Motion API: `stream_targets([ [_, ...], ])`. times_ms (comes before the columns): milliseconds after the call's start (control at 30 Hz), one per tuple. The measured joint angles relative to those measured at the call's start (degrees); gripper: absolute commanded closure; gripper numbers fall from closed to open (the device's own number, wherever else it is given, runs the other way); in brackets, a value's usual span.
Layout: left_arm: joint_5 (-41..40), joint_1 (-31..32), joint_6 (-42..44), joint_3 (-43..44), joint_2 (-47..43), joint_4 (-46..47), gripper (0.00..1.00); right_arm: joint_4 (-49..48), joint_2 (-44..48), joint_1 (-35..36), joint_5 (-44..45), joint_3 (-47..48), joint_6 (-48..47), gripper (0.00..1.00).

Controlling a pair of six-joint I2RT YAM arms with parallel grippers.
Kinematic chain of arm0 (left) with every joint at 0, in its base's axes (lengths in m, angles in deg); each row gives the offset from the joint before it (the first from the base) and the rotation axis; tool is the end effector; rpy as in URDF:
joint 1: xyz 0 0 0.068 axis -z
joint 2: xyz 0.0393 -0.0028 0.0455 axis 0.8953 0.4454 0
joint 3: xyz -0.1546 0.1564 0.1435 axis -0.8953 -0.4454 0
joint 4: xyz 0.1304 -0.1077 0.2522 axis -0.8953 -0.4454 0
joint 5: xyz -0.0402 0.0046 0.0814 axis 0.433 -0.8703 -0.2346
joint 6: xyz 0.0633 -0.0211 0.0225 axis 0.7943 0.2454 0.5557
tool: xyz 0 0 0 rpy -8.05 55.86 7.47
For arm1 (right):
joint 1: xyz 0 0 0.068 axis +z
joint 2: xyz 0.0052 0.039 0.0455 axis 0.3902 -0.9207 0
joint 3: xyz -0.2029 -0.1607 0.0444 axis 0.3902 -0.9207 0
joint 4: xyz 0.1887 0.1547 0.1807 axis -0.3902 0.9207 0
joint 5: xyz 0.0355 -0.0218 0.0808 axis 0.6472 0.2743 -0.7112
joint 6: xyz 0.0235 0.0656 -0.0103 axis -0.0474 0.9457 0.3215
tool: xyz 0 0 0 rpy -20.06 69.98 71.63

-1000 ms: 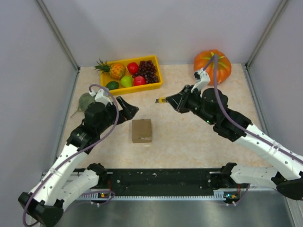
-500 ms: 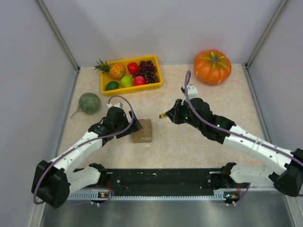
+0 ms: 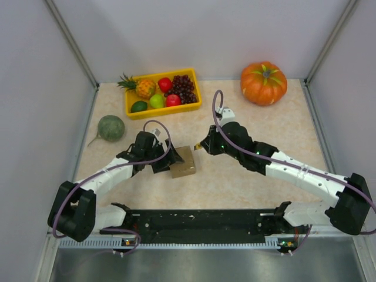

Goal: Unpack the express box

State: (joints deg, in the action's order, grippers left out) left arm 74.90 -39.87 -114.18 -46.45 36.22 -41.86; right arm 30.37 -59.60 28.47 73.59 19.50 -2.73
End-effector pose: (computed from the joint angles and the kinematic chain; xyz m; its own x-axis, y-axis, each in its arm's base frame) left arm 0.2594 -0.1350 0.1362 -0.8942 -0.3469 -0.2829 -0.0840 0.7507 -0.6552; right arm 0.2236 0.2630 0.2817 -0.5774 0.0981 -0.8106 -0.4237 0.8126 0.4001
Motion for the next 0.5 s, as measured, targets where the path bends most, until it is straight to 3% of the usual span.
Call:
stream_targets([
  [267, -0.9, -1.9, 1.0, 0.9, 0.7, 0.1, 0.03, -1.0, -4.0, 2.5, 2.3, -0.1, -2.4, 1.00],
  [500, -1.1, -2.1, 2.1, 7.7, 7.8, -2.0, 0.09, -3.5, -6.5, 3.3, 4.1, -0.1, -3.4, 1.00],
])
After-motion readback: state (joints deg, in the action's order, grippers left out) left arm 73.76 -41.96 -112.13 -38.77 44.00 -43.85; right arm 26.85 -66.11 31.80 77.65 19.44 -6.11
